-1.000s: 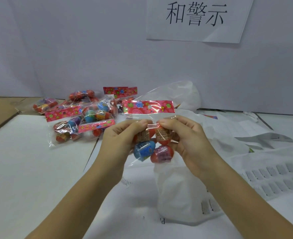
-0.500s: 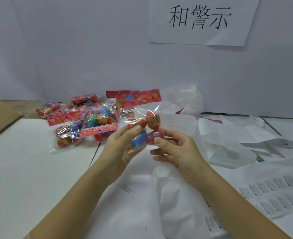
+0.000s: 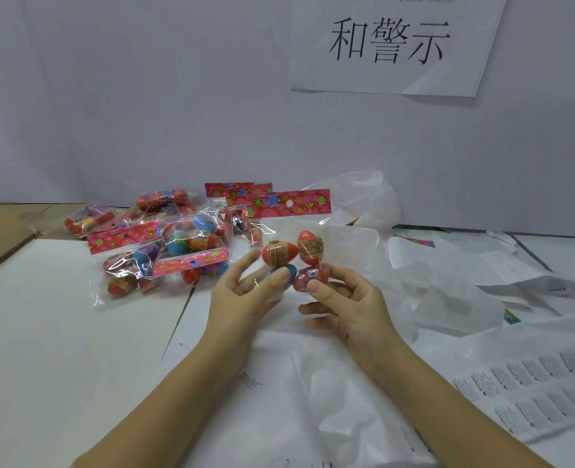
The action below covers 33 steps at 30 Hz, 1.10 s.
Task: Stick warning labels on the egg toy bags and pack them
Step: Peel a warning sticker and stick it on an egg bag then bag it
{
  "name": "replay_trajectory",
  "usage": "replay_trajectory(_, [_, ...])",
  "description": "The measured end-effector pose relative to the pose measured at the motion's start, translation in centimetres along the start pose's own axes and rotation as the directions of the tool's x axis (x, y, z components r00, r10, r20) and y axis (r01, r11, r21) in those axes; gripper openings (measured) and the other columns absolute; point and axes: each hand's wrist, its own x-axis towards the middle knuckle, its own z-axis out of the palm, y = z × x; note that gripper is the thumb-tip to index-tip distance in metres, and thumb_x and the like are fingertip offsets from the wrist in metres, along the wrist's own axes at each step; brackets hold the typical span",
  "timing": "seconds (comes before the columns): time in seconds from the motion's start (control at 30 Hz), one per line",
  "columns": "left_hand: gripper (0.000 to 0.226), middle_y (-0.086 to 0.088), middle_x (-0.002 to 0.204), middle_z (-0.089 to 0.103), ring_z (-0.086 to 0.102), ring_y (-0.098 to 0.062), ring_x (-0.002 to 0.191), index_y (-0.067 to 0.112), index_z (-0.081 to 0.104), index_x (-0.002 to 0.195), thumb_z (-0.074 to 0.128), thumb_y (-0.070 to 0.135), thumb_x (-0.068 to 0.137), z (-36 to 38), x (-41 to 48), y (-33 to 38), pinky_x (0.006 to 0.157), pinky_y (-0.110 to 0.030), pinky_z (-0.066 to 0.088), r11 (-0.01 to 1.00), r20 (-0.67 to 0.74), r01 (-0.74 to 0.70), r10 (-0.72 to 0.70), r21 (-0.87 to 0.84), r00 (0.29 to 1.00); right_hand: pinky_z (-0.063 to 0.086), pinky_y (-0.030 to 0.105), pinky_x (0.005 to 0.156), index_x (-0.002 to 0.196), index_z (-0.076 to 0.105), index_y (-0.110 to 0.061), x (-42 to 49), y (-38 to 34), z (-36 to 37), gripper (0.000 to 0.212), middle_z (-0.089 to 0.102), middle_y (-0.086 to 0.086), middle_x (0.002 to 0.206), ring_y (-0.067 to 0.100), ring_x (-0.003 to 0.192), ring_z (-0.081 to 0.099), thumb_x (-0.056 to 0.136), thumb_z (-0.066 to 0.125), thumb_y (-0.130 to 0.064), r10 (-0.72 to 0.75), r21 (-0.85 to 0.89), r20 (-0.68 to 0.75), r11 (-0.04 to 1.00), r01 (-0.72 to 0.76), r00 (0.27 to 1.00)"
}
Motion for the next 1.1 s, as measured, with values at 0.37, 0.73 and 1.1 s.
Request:
replay_trajectory(0.37, [0.058,-0.008,0.114,0.073,0.070,-0.027,0.104,0.009,0.062,0.120,0.075,0.029,0.067,1.9,-2.7,-0.2,0.083,-0.032,0.057,0.973,0.146,-0.122,0.152,-0.195,0.978,0.056,0.021,0.060,0.108,0.063,-0.031,-1.5,1.5,0.6,0.052,0.056,-0.003,0.102,0.009,0.078,0.063,0.070,0.082,0.000,-0.758,-0.685,0.181,0.359,0.634,0.626])
replay_trajectory(0.73, [0.021,-0.004,0.077,0.069,0.068,-0.019,0.071,0.015,0.074,0.083,0.068,0.031,0.070,0.6,-1.0,1.1,0.068,-0.033,0.059,0.988,-0.060,-0.023,0.014,-0.155,0.998,0.046,0.012,0.061,0.116,0.049,-0.040,-1.8,1.5,0.6,0.037,0.045,-0.021,0.102,0.003,0.082,0.051,0.081,0.060,-0.038,-0.674,-0.663,0.194,0.445,0.602,0.712])
replay_trajectory(1.1, [0.036,-0.005,0.085,0.072,0.072,-0.018,0.071,0.012,0.073,0.095,0.069,0.031,0.064,0.5,-0.9,1.7,0.066,-0.031,0.060,0.997,0.046,0.034,-0.031,-0.075,0.998,0.046,0.027,0.038,0.101,0.069,-0.018,-0.2,0.1,-0.1,0.035,0.069,0.003,0.088,0.024,0.052,0.061,0.075,0.064,-0.039,0.032,-0.106,0.148,0.994,-0.017,0.988])
